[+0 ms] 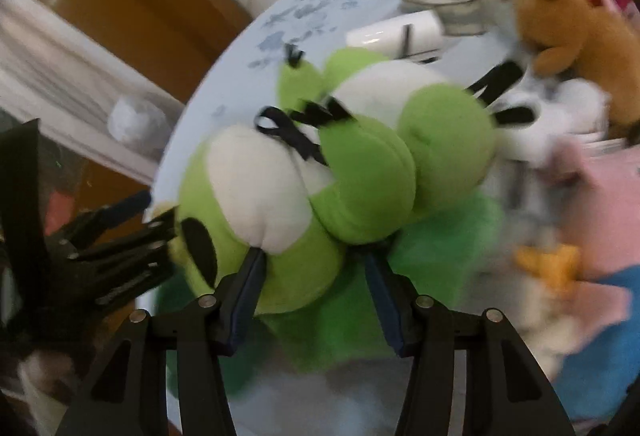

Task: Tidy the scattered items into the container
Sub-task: 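Lower the right tool onto the green frog plush and close on it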

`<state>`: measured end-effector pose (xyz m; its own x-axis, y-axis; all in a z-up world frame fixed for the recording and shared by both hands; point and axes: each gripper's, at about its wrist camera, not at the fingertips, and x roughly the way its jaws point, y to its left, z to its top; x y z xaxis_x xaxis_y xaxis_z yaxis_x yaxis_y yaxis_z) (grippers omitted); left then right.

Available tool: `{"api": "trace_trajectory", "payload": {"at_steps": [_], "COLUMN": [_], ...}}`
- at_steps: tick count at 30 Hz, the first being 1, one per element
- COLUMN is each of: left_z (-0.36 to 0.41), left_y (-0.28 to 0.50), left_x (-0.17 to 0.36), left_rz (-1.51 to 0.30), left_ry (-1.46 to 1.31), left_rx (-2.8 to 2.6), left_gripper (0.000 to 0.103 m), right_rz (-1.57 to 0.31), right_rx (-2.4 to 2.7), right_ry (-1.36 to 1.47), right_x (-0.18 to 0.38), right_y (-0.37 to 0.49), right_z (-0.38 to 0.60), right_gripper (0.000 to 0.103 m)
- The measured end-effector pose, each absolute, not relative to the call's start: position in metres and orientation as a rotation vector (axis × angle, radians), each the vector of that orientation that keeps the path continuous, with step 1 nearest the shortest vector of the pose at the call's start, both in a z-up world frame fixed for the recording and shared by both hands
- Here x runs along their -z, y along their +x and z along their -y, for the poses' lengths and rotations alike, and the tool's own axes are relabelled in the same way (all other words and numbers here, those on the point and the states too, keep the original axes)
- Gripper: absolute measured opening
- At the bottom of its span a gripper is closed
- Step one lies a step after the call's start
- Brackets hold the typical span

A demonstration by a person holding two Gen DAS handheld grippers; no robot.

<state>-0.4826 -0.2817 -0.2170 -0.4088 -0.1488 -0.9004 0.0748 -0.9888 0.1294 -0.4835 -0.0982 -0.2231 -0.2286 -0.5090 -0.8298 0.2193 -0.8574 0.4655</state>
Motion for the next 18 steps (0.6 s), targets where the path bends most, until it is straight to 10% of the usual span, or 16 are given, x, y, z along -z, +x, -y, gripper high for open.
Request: {"api": "trace_trajectory", "payload": {"at_steps": [11, 18], "left_z": [0.279, 0.217], "left_y": [-0.469, -0.452], "left_x": [0.182, 0.208], "left_rz": [-0.198, -0.310], "left_ry": [1.619, 1.680], "left_rx": [2.624, 2.534], "left_gripper": [0.078, 0.078], "right_rz": [0.297, 0.187], "right_rx": [2.272, 2.302], "right_ry": [1.552, 1.582], "right_x": [0.195, 0.196], "right_y": [-0.478, -0.467], "right_z": [0.075, 0.030], "right_gripper": [0.060, 0.043]}}
